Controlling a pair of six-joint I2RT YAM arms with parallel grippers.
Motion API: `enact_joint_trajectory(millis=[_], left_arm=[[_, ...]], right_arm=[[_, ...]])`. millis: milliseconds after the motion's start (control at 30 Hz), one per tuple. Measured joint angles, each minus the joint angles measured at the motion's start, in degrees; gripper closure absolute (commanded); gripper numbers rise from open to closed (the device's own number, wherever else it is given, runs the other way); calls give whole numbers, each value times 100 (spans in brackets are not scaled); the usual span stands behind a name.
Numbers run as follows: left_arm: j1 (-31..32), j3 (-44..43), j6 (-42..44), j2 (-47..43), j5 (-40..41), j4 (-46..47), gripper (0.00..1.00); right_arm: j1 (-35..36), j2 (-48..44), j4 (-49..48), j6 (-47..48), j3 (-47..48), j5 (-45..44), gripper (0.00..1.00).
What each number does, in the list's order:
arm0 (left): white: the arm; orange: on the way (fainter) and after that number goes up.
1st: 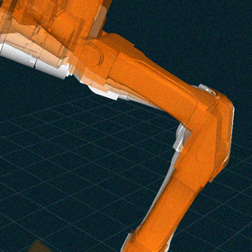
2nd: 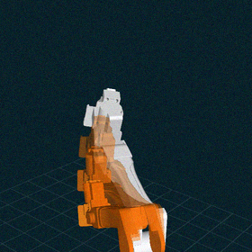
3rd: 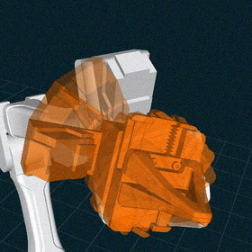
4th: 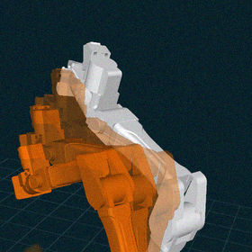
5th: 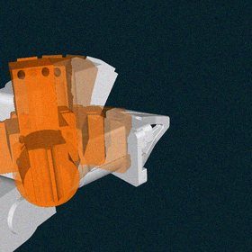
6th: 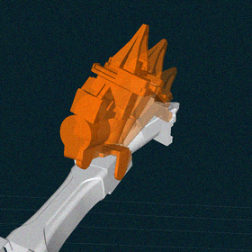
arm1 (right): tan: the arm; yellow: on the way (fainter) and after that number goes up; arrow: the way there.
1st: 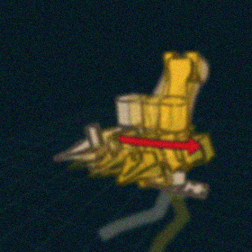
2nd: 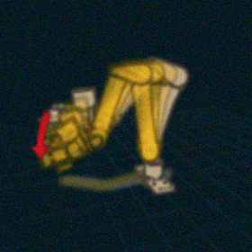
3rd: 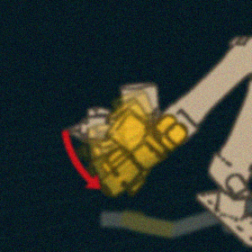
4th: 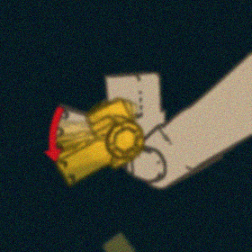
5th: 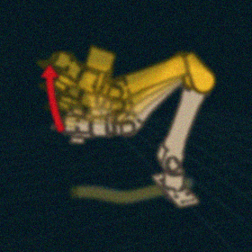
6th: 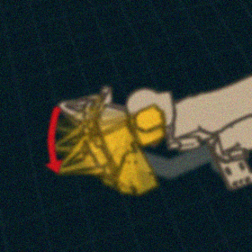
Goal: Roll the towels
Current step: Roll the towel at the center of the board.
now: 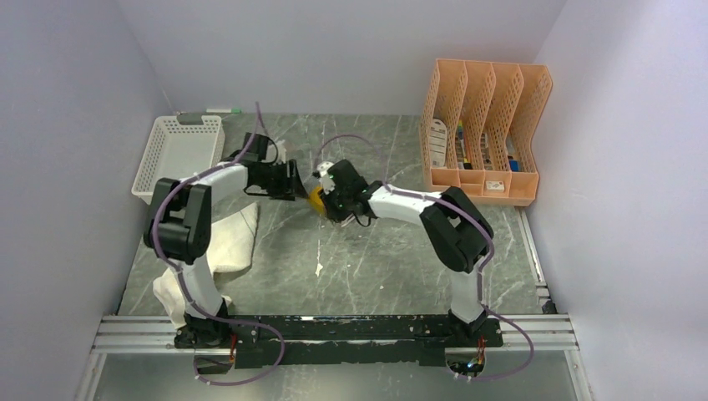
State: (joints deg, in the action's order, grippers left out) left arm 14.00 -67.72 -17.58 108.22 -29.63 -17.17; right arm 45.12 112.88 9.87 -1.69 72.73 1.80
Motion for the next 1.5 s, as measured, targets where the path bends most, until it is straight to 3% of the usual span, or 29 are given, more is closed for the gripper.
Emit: enact_joint_trajectory(millis=[300,533,1033,1367,1500], left_arm=[[-186,455,-369,-1266,186,549,36],[94,758,-632,-1132,138,911,38],[898,164,-857,50,173,1263,40],[1032,-437,-592,649,428,876,41],[1106,-581,-487,732,573,798,41]], right_arm=[[-1318,-118,-1025,-1434,-658,2798,87],[-2072,299,-2120,-2841,-981,4343,84],[-2074,546,-2347,-3257,-1102,4793,79],[-2017,586,-1687,-2761,-754,4638,48],[-1871,448,-1088,-2288,-509,4319,42]])
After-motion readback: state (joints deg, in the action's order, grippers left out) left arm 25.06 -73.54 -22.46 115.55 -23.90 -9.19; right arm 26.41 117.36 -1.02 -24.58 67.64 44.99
